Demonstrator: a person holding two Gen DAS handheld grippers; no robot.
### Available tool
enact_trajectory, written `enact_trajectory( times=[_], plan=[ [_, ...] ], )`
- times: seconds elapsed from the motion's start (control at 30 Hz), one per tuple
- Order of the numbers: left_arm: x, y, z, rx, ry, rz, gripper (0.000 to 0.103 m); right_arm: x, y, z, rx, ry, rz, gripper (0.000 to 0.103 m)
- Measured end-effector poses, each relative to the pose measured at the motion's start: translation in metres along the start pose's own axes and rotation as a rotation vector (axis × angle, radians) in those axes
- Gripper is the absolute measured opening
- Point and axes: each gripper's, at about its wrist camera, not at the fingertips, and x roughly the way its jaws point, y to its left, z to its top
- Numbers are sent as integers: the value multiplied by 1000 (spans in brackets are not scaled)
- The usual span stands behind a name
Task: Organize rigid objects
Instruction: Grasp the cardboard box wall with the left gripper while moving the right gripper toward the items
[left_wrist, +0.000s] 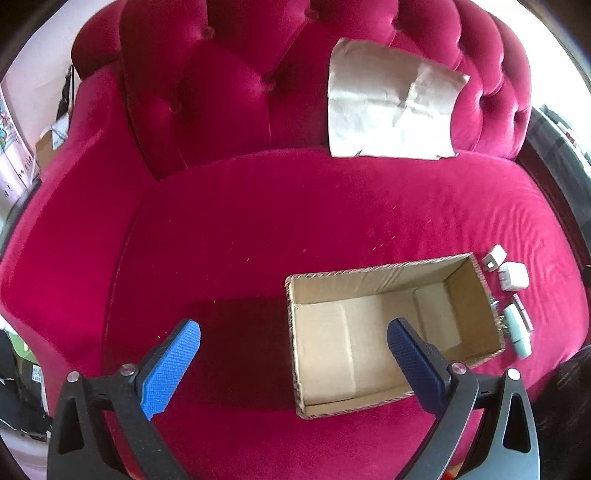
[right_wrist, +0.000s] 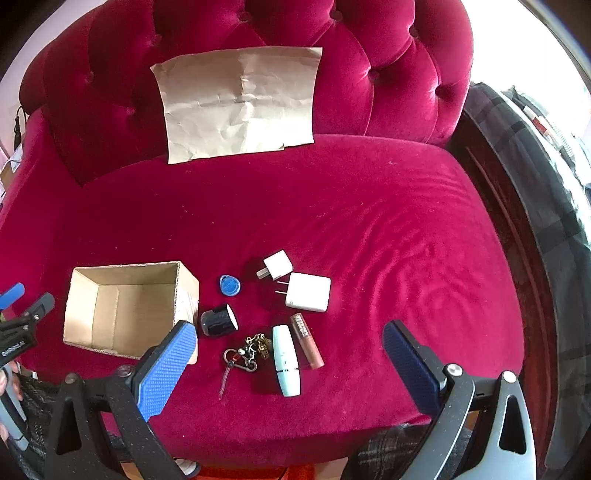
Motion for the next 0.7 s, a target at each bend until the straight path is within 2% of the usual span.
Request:
enact_trajectory(
  times=[0.3, 0.37, 0.47, 0.53, 0.57, 0.63, 0.7],
  plan=[
    [44, 12, -11, -13, 51, -14, 103, 37, -4, 2, 33, 56, 4, 103],
    [53, 14, -13, -19, 65, -21, 100, 43, -4, 2, 36, 63, 2, 103],
    [68, 17, -17, -21, 98, -35, 79, 49, -4, 3, 34, 72, -2, 103],
    [78, 16, -18, -17, 121, -26, 55, 54, -4, 5, 33, 76, -5, 103],
    [81, 16, -18, -14, 131, -26, 49, 56, -4, 5, 34, 78, -7, 103],
    [88, 16, -19, -11, 150, -39, 28, 59, -5, 6, 37, 84, -9, 103],
    [93, 14, -20, -12, 162, -67, 21, 63, -6, 6, 39, 92, -13, 103]
  ],
)
